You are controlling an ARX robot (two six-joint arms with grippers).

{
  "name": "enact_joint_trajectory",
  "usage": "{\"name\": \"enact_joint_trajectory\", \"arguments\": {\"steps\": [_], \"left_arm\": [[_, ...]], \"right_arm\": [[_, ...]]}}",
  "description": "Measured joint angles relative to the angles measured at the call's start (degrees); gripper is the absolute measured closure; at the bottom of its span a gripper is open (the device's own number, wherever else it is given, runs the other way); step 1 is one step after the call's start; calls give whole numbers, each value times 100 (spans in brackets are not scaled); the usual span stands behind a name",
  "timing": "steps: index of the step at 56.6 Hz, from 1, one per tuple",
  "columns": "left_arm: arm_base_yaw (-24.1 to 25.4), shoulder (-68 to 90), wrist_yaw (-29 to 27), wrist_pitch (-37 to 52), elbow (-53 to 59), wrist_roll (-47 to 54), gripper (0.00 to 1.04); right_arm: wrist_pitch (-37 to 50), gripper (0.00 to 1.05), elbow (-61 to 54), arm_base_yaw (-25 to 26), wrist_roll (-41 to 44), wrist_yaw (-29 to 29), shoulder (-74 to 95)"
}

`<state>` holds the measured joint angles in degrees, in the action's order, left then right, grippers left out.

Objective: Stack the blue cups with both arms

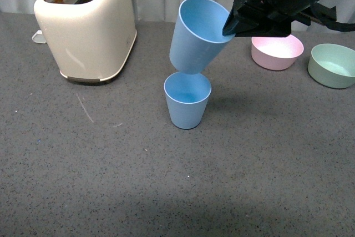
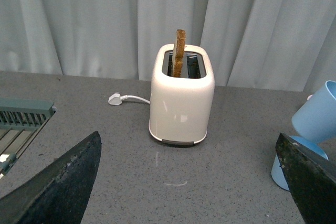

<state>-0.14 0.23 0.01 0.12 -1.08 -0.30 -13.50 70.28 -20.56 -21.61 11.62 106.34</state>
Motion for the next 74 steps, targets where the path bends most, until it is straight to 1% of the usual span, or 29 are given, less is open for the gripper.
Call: {"name": "enact_joint_trajectory", "arguments": {"steps": [6, 20, 22, 23, 25, 32, 34, 37, 38, 42, 44, 46, 47, 49, 50, 51, 52, 53, 54, 56, 57, 58, 61, 69, 71, 74], "left_arm": [[0, 0, 0, 0, 0, 0, 7], [0, 0, 0, 0, 0, 0, 7], [0, 0, 0, 0, 0, 0, 7], [0, 0, 0, 0, 0, 0, 7], [-2, 0, 0, 0, 0, 0, 7], [0, 0, 0, 0, 0, 0, 7], [0, 0, 0, 0, 0, 0, 7], [0, 0, 0, 0, 0, 0, 7], [0, 0, 0, 0, 0, 0, 7], [-2, 0, 0, 0, 0, 0, 7], [-2, 0, 0, 0, 0, 0, 7], [0, 0, 0, 0, 0, 2, 7], [0, 0, 0, 0, 0, 0, 7], [-2, 0, 0, 0, 0, 0, 7], [0, 0, 13, 0, 0, 2, 7], [0, 0, 13, 0, 0, 2, 7], [0, 0, 2, 0, 0, 2, 7], [-2, 0, 2, 0, 0, 2, 7], [-2, 0, -7, 0, 0, 2, 7], [0, 0, -13, -2, 0, 2, 7], [0, 0, -17, -2, 0, 2, 7], [0, 0, -13, -2, 0, 2, 7], [0, 0, -13, -4, 0, 2, 7], [-2, 0, -2, -4, 0, 2, 7], [-2, 0, -2, -4, 0, 2, 7], [-2, 0, 0, -4, 0, 2, 7]], "right_arm": [[-72, 104, 92, -127, 7, -114, 153], [-122, 103, 114, -238, 4, -155, 254], [-114, 96, 114, -249, 17, -240, 260], [-96, 91, 114, -254, 7, -236, 262], [-68, 84, 114, -254, -9, -199, 264], [118, 66, 114, -251, 17, -361, 262], [337, 57, 90, -251, 111, -575, 262], [439, 47, 85, -251, 181, -638, 262], [444, 41, 85, -251, 205, -640, 260], [446, 27, 74, -247, 236, -656, 260], [525, 22, 39, -254, 260, -758, 260], [1294, 25, -245, -286, 514, -1276, 251], [1943, 29, -509, -286, 651, -1700, 216], [2599, 32, -776, -291, 922, -2122, 197], [3244, 36, -1071, -289, 1119, -2492, 153], [3563, 38, -1235, -282, 1185, -2636, 131], [4190, 41, -1556, -251, 1386, -2846, 74], [4503, 43, -1720, -234, 1467, -2933, 39], [5390, 48, -2181, -162, 1637, -3082, -63], [6299, 55, -2693, -26, 1803, -3086, -271], [6806, 61, -3016, 72, 1891, -3047, -474], [7073, 64, -3200, 133, 1921, -3012, -621], [7552, 75, -3657, 321, 2020, -2896, -1084], [7722, 96, -4433, 619, 2100, -2621, -1733], [7923, 103, -4693, 691, 2118, -2529, -1775], [8039, 104, -4983, 780, 2144, -2422, -1843]]}}
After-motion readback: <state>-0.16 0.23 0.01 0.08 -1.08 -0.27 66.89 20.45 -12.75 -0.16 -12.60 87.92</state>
